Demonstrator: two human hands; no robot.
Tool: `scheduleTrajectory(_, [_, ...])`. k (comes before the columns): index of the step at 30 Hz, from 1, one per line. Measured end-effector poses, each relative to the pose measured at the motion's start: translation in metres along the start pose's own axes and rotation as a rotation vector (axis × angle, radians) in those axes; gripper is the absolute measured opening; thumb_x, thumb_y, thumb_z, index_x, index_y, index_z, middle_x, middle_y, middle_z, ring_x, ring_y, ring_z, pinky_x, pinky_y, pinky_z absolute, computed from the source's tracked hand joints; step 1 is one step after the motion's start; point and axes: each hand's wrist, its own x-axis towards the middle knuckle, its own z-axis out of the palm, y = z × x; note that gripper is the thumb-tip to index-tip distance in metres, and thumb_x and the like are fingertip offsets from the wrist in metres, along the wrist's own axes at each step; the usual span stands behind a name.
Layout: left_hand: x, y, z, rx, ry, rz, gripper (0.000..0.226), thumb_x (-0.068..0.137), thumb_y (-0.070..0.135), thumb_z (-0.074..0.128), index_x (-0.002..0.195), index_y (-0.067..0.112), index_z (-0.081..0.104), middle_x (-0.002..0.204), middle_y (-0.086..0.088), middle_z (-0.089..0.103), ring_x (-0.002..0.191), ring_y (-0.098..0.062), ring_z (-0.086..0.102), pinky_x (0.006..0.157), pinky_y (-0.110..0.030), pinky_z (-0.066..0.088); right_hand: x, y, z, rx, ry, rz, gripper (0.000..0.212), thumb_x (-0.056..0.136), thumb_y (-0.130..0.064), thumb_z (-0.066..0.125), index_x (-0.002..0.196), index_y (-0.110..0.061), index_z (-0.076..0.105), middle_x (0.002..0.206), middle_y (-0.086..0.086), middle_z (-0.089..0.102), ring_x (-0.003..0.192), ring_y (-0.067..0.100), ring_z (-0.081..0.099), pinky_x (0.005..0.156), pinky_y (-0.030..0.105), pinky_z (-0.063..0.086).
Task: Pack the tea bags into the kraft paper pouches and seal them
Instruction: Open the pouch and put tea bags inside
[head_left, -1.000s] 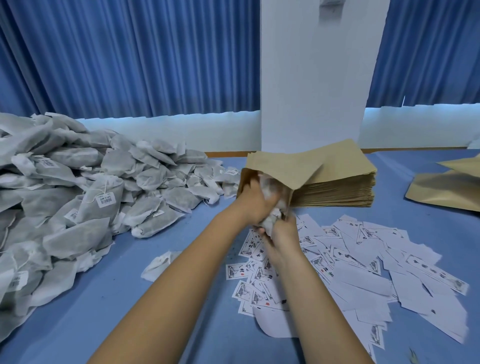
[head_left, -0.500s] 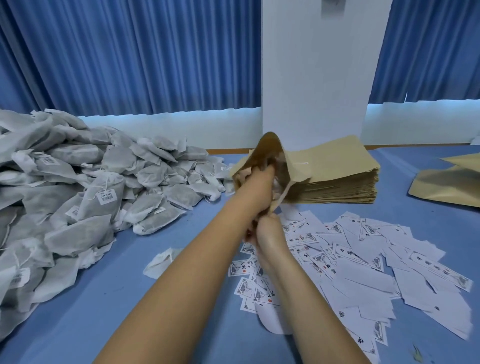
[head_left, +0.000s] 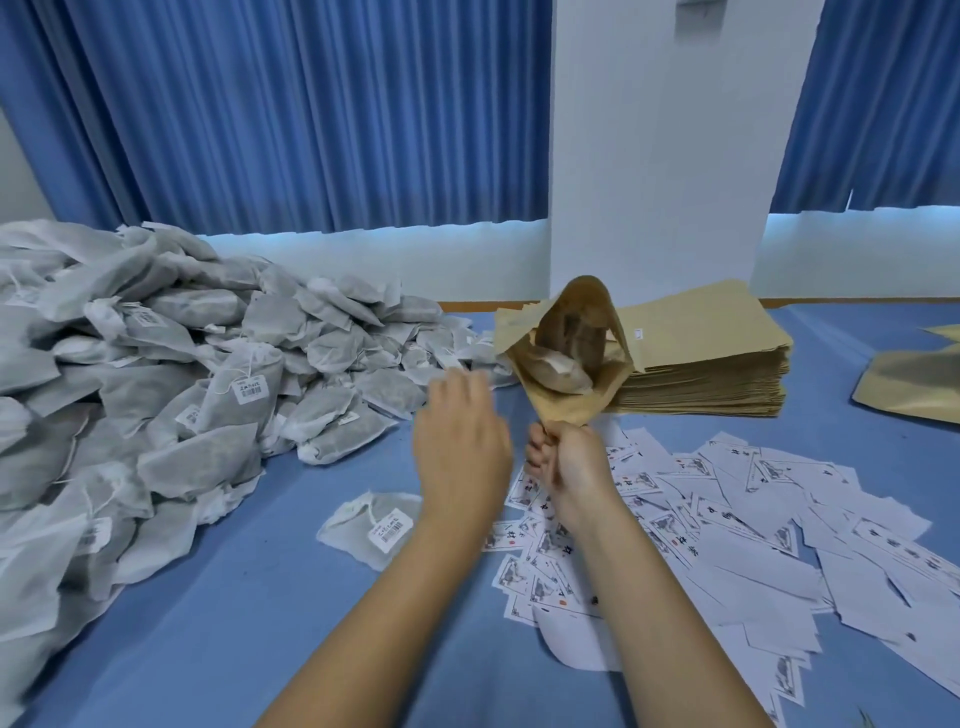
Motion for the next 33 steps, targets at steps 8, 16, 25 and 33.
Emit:
scheduleTrajectory(8, [-0.032, -0.026, 0.028, 0.31, -0.863, -0.444, 0.041, 0.098, 0.017, 0.039, 0.138, 0.021, 0.037, 0.136, -0.017, 0.033, 0.122, -0.038, 0.033, 0.08, -0.04, 0.044, 0.0, 0.002, -0.003, -0.013, -0.024, 0.02, 0.027, 0.096, 0.001, 0.031, 0.074, -0.013, 0.037, 0.046, -0.004, 0.044, 0.038, 0.007, 0.033, 0.037, 0.018, 0.026])
scheduleTrajectory(16, [-0.004, 0.011, -0.037, -0.278, 0.031, 0.122, 0.041, 0.069, 0.012, 0.061, 0.11, 0.015, 0.06, 0.099, -0.005, 0.061, 0.095, -0.028, 0.056, 0.053, -0.033, 0.042, 0.004, 0.007, -0.006, 0.043, -0.031, 0.039, 0.024, 0.097, 0.0, 0.036, 0.081, -0.01, 0.051, 0.055, -0.002, 0.059, 0.045, 0.008, 0.053, 0.044, 0.019, 0.042])
scheduleTrajectory(25, [0.076, 0.075, 0.019, -0.304, -0.374, 0.081, 0.037, 0.093, 0.02, 0.048, 0.127, 0.009, 0.046, 0.123, -0.013, 0.05, 0.109, -0.033, 0.052, 0.084, -0.039, 0.045, -0.001, 0.017, -0.003, 0.032, -0.027, 0.094, 0.03, 0.103, -0.022, 0.031, 0.091, -0.016, 0.059, 0.066, 0.0, 0.069, 0.061, 0.013, 0.063, 0.054, 0.023, 0.049])
scheduleTrajectory(33, [0.131, 0.041, 0.048, -0.14, -0.489, -0.123, 0.045, 0.097, 0.03, 0.044, 0.137, 0.012, 0.043, 0.14, -0.014, 0.046, 0.125, -0.031, 0.047, 0.1, -0.037, 0.039, 0.01, -0.001, -0.008, -0.138, -0.085, 0.125, 0.017, 0.092, 0.004, 0.036, 0.083, -0.005, 0.047, 0.05, 0.003, 0.052, 0.046, 0.014, 0.043, 0.039, 0.02, 0.034])
